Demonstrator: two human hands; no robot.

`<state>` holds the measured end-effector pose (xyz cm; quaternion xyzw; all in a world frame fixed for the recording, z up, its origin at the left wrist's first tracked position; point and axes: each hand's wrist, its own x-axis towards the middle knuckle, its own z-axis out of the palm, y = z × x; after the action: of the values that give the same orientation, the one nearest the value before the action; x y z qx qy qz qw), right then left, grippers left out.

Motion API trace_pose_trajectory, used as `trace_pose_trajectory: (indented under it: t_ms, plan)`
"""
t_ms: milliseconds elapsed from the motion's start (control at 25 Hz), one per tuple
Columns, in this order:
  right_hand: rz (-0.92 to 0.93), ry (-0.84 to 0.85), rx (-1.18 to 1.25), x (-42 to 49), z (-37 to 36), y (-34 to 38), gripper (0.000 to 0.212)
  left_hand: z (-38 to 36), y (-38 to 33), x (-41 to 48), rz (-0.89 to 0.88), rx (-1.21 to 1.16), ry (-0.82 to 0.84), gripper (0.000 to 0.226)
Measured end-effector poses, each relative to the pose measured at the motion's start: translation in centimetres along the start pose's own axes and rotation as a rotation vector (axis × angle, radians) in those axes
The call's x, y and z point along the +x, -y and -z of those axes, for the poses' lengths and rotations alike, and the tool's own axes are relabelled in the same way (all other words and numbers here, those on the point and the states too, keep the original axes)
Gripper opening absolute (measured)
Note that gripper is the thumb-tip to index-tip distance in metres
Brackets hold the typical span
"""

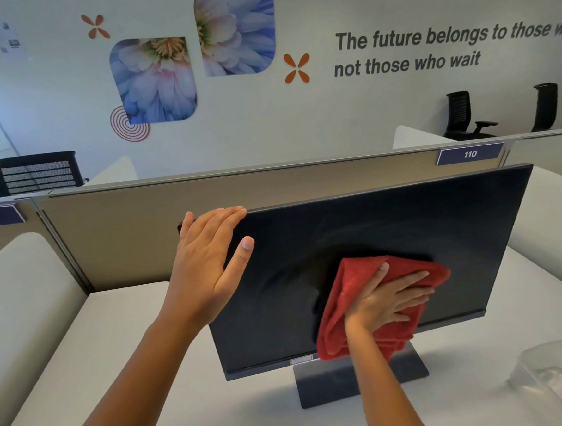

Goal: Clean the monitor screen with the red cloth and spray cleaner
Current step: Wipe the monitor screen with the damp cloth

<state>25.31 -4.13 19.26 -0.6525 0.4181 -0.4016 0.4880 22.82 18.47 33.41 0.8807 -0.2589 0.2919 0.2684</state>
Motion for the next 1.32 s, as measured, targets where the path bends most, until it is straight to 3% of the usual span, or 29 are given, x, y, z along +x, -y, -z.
trace_pose_trajectory:
  t_ms: [120, 360, 480, 680, 840, 1040, 1320]
  plan:
    - [0.175, 0.096, -0.027, -5.7, -1.9, 1.3, 0.084, -0.1, 0.1, 0.0, -0.006, 0.002, -0.011, 0.055]
    - [0.900, 0.294, -0.365, -15.2, -4.7, 0.3, 0.084, -0.6, 0.1, -0.1, -0.020, 0.016, -0.055, 0.055]
    - [1.122, 0.306, -0.486, -15.8, -5.3, 0.2, 0.077, -1.3, -0.2, 0.0, -0.006, 0.057, -0.064, 0.057]
    - [1.206, 0.242, -0.470, -14.2, -4.7, 0.3, 0.071, -2.5, -0.3, 0.0, -0.014, 0.211, -0.043, 0.063]
    - [1.229, 0.277, -0.433, -13.9, -4.5, 0.3, 0.068, -4.2, -1.5, 0.7, -0.123, 0.365, 0.048, 0.069]
    - [1.258, 0.212, -0.479, -11.9, -4.5, 0.0, 0.072, -6.1, -2.8, 1.2, -0.136, 0.385, 0.076, 0.071]
    - [1.171, 0.044, -0.260, -4.0, -2.0, 1.5, 0.074, -6.7, -3.3, 1.0, -0.086, 0.414, 0.048, 0.070]
